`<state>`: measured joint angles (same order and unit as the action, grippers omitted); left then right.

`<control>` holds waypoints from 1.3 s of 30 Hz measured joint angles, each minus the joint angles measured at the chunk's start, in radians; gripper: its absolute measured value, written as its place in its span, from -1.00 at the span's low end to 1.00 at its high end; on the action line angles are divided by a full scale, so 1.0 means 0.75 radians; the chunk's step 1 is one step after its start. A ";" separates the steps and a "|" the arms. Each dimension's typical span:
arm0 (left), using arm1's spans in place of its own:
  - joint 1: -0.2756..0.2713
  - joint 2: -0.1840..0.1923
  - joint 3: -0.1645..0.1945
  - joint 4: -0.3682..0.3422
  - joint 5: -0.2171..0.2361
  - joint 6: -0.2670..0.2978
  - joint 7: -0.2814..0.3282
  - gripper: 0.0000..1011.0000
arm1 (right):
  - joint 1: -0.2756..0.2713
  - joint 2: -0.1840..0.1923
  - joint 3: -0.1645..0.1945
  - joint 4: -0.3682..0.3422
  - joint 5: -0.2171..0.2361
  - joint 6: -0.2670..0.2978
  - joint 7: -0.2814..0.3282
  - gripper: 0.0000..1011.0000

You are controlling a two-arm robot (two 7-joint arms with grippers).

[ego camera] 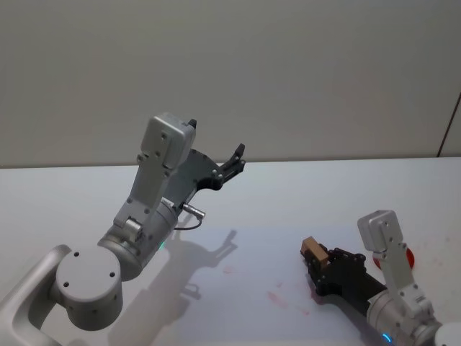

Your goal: Use the one hand to pick up the stamp and affix it onto the A4 paper.

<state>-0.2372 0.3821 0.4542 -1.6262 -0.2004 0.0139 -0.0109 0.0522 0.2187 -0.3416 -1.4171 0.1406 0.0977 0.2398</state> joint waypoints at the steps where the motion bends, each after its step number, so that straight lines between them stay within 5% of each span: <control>1: 0.000 0.000 0.000 0.000 0.000 0.000 0.000 0.98 | 0.000 0.000 0.000 0.000 0.000 0.000 0.000 -0.56; 22: 0.000 0.000 0.000 0.000 0.000 0.000 0.000 0.98 | 0.017 0.002 0.007 0.032 -0.028 -0.014 0.026 -0.56; 39: 0.000 0.000 0.000 0.000 0.000 0.000 0.000 0.98 | 0.006 0.011 0.034 -0.154 0.133 0.052 0.040 -0.56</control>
<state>-0.2372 0.3821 0.4543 -1.6262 -0.2004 0.0139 -0.0109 0.0571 0.2269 -0.3163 -1.5328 0.2406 0.1363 0.2699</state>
